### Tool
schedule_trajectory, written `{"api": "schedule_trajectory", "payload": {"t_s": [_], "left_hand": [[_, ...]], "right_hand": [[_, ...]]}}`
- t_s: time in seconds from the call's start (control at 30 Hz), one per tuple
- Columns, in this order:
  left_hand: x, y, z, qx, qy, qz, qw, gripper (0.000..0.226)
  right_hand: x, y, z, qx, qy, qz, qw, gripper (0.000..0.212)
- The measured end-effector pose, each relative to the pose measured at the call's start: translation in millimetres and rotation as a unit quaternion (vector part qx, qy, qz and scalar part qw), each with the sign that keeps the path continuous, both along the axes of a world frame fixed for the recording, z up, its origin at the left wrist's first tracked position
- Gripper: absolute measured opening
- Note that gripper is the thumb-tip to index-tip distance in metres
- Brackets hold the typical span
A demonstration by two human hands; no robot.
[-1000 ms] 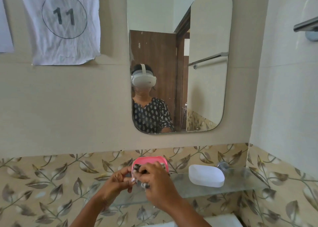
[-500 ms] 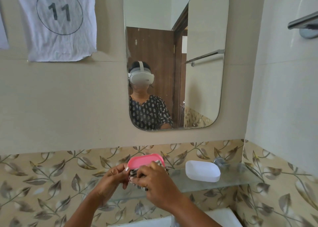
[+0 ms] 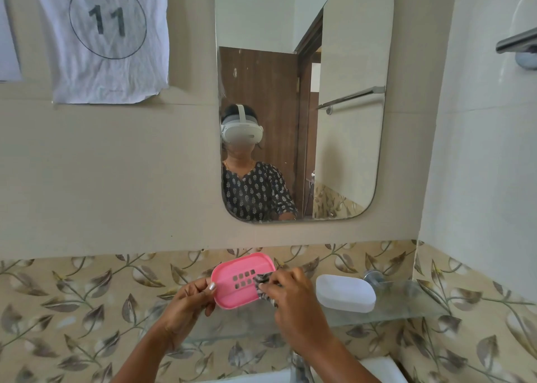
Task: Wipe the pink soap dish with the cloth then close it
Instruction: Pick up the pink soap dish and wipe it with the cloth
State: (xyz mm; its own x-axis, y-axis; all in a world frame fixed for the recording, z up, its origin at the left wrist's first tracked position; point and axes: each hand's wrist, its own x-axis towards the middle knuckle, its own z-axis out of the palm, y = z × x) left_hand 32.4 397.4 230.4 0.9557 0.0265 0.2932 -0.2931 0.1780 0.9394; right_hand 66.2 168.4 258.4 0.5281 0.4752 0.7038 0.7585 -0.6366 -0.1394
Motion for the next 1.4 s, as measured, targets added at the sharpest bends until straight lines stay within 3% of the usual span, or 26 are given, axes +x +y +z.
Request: {"api": "schedule_trajectory", "payload": {"t_s": [0.17, 0.3, 0.4, 0.47, 0.6, 0.77, 1.07, 1.4], "left_hand": [[-0.2, 0.6, 0.5, -0.007, -0.001, 0.005, 1.0, 0.046], [-2.3, -4.0, 4.4, -0.018, -0.009, 0.004, 1.0, 0.017], [-1.1, -4.7, 3.6, -0.031, -0.011, -0.002, 0.999, 0.025], [-0.9, -5.3, 5.1, -0.025, -0.011, -0.017, 0.999, 0.014], [1.3, -2.9, 3.7, -0.007, -0.005, -0.029, 1.0, 0.054], [-0.6, -5.9, 5.5, 0.026, 0.003, -0.008, 1.0, 0.043], [-1.9, -5.4, 4.7, -0.017, 0.005, 0.015, 1.0, 0.053], [-2.0, -6.5, 6.0, 0.03, -0.016, -0.011, 0.999, 0.052]], "right_hand": [[-6.2, 10.9, -11.9, 0.043, -0.01, -0.057, 0.997, 0.037], [-26.6, 35.7, -16.4, 0.039, 0.007, -0.021, 0.999, 0.03], [-33.4, 54.7, -16.7, 0.052, 0.038, 0.003, 0.998, 0.043], [-35.0, 63.4, -12.6, 0.063, 0.04, 0.0, 0.997, 0.049], [-33.6, 70.4, -7.4, 0.078, 0.036, -0.005, 0.996, 0.047], [-21.8, 67.0, -1.1, 0.114, 0.054, -0.03, 0.992, 0.053], [2.3, 46.4, 9.5, 0.165, 0.118, -0.09, 0.975, 0.053], [-32.9, 65.3, 6.5, 0.042, 0.037, 0.075, 0.996, 0.041]]}}
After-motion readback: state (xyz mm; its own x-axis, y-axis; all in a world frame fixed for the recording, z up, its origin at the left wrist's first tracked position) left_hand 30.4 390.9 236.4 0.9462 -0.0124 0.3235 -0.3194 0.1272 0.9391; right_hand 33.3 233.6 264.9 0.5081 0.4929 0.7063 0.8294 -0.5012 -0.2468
